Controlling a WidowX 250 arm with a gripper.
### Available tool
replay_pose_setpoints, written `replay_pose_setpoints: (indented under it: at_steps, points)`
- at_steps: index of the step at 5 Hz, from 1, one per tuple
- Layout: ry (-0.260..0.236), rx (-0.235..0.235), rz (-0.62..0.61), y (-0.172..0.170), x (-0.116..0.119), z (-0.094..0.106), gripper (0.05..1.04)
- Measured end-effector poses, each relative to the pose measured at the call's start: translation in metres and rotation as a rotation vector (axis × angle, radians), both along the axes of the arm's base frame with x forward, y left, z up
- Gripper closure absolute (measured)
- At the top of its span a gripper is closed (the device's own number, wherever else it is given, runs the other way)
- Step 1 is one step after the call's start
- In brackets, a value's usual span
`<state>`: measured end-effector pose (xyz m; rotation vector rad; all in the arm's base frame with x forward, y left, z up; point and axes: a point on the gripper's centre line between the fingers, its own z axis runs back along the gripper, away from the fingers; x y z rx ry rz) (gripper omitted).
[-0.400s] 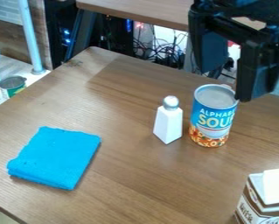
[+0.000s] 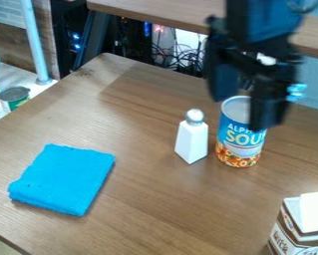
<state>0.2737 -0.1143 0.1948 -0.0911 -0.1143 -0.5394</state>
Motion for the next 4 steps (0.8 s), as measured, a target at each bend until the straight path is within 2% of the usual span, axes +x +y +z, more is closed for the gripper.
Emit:
replay_pose_setpoints:
  at_steps: [1,2,4]
  points:
    - [0.059,0.106,0.072,0.021,0.020,-0.026,0.077]
    - [0.057,0.176,0.093,0.038,0.034,-0.031,0.077]
    - [0.095,0.276,0.082,0.054,0.062,-0.059,0.077]
